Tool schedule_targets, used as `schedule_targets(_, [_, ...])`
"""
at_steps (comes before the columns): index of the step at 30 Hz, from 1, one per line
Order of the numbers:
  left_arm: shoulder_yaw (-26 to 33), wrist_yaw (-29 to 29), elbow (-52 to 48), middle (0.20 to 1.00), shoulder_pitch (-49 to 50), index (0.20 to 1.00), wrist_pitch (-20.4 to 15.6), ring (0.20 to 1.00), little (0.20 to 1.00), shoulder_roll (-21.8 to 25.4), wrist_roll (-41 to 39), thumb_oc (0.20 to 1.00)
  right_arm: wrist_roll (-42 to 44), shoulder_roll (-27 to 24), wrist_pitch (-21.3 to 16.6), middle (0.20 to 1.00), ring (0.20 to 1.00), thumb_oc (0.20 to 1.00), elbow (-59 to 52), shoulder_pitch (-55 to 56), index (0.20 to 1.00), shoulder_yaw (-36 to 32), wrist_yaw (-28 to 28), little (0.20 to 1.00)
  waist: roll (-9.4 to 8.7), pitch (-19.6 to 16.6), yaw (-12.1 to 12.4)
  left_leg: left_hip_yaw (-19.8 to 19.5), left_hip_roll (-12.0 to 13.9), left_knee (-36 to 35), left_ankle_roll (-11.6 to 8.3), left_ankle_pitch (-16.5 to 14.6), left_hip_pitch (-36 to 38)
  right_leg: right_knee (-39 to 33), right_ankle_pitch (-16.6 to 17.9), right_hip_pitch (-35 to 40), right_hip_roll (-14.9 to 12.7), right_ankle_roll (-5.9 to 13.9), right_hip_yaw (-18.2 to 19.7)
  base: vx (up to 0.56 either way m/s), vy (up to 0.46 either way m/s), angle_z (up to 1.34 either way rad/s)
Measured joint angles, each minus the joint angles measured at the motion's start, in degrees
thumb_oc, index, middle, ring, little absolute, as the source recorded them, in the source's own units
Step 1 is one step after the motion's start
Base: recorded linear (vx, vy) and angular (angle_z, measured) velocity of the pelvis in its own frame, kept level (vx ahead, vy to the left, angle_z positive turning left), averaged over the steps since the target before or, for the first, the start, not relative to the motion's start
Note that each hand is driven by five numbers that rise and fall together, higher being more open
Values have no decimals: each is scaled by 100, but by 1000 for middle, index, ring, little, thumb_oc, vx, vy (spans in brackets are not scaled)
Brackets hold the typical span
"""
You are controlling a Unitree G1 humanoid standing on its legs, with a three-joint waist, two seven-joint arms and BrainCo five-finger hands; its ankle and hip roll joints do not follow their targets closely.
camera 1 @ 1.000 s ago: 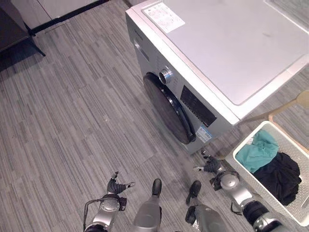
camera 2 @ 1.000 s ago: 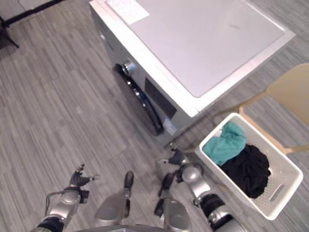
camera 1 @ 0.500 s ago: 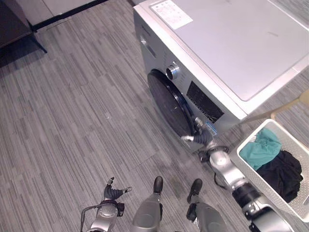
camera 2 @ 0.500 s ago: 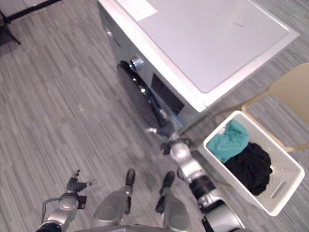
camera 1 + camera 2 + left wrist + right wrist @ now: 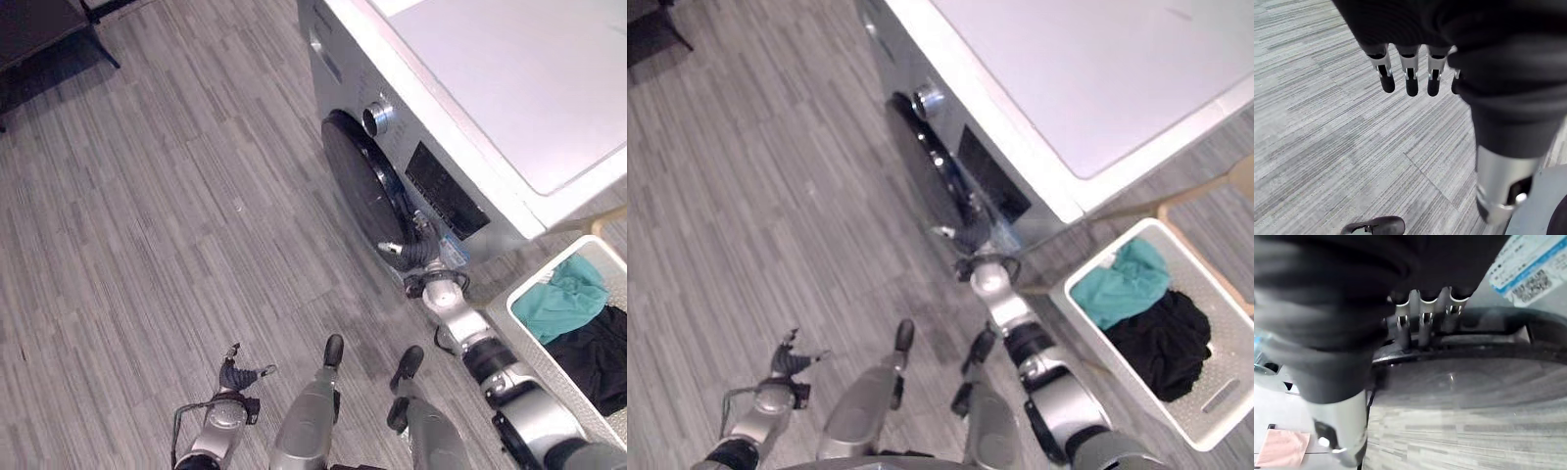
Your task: Grab the laundry basket,head to the washer,open it,put in the laundry and shut it.
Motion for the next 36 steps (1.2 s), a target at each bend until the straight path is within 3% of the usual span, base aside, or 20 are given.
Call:
schedule_targets(6, [-2, -16, 59, 1000, -107, 1000, 4, 1000, 1000, -14, -1, 1000, 346, -42, 17, 1000, 1000, 1000, -191, -68, 1000, 409, 328, 1000, -8, 42, 65, -129, 55, -9, -42, 61, -154, -45, -20, -74, 68, -34, -169, 34, -38, 14])
schedule_targets(10, [-72, -57, 110, 1000, -263, 1000, 12, 1000, 1000, -22, -1, 1000, 617, 113, 67, 1000, 1000, 1000, -452, -60, 1000, 1245, 847, 1000, -41, 88, 217, -209, 64, 6, -28, 121, -169, -45, -19, -56, 86, -93, -298, 43, -99, 16])
schedule_targets(14, [-469, -88, 304, 1000, -862, 1000, 34, 1000, 1000, -4, -1, 1000, 1579, 609, 148, 1000, 1000, 1000, -204, -528, 1000, 1699, 1375, 1000, -2, 122, 615, -496, 64, 128, -108, 158, -367, -74, -75, -29, 129, -146, -563, 36, -140, 37])
schedule_targets(16, [-632, -91, 368, 1000, -1290, 1000, -16, 1000, 1000, 17, -5, 1000, 2325, 1093, 172, 1000, 1000, 1000, 179, -1671, 1000, 1513, 1342, 1000, 69, 152, 849, -827, 83, 196, -210, 157, -572, -84, -163, -50, 219, -208, -877, 31, -73, 73])
schedule_targets(18, [-723, -87, 265, 1000, -1341, 1000, -81, 1000, 1000, 47, -13, 1000, 2544, 1299, -168, 1000, 1000, 1000, 87, -2467, 1000, 1084, 1298, 1000, 156, 211, 1144, -1021, 90, 147, -309, 188, -618, 93, -321, -78, 206, -194, -1021, 33, -56, 54])
schedule_targets(22, [-543, -85, 292, 1000, -928, 1000, -114, 1000, 1000, 261, -212, 1000, 2586, 981, -397, 1000, 1000, 1000, -67, -2965, 1000, 714, 1059, 1000, 248, 206, 1386, -1165, 33, 76, -385, 189, -639, 324, -462, -56, 68, -134, -1127, 31, -15, 43])
schedule_targets(25, [-437, -83, 322, 1000, -556, 1000, -4, 1000, 1000, 435, -220, 1000, 2500, 444, -353, 1000, 1000, 1000, -199, -2352, 1000, 725, 939, 1000, 240, 205, 1377, -1157, -125, 95, -242, 299, -628, 581, -594, -95, -154, 32, -960, -18, -10, 23])
schedule_targets(28, [-437, -111, 282, 1000, -456, 1000, 50, 1000, 1000, 445, -202, 1000, 2314, 58, -139, 1000, 1000, 1000, -275, -1622, 1000, 790, 962, 1000, 201, 215, 1258, -1047, -224, 118, -215, 319, -628, 644, -595, -169, -268, 57, -735, -37, 2, -7])
schedule_targets(29, [-426, -115, 202, 1000, -442, 1000, 63, 1000, 1000, 451, -162, 1000, 2162, -156, -30, 1000, 1000, 1000, -483, -1064, 1000, 902, 1008, 1000, 149, 235, 1092, -912, -253, 129, -214, 318, -606, 645, -569, -185, -313, 97, -639, -43, 35, -23])
schedule_targets(31, [-397, -118, 95, 1000, -404, 1000, 82, 1000, 1000, 469, -125, 1000, 2033, -259, 60, 1000, 1000, 1000, -688, -513, 1000, 985, 1123, 1000, 92, 266, 1022, -725, -275, 139, -212, 320, -538, 635, -542, -163, -351, 138, -488, -36, 12, -39])
schedule_targets(32, [-390, -127, 75, 1000, -448, 1000, 103, 1000, 1000, 464, -107, 1000, 1895, -351, 150, 1000, 1000, 1000, -720, -216, 1000, 1080, 1188, 1000, 12, 264, 762, -569, -261, 149, -215, 317, -505, 585, -508, -165, -344, 189, -385, -30, -5, -39])
schedule_targets(34, [-234, -157, -119, 1000, -459, 1000, 115, 1000, 1000, 457, -102, 1000, 1583, -564, 183, 1000, 1000, 1000, -1110, 450, 1000, 1110, 1369, 1000, -50, 269, 471, -396, -219, 143, -218, 309, -413, 536, -447, -141, -316, 245, -209, -23, -12, -51])
schedule_targets(36, [-184, -221, -144, 1000, -558, 1000, 106, 1000, 1000, 437, -96, 1000, 1359, -640, 256, 1000, 1000, 1000, -1107, 734, 1000, 1109, 1500, 1000, -103, 270, 322, -258, -137, 115, -236, 293, -276, 436, -350, -70, -230, 240, -100, 1, -44, -51])
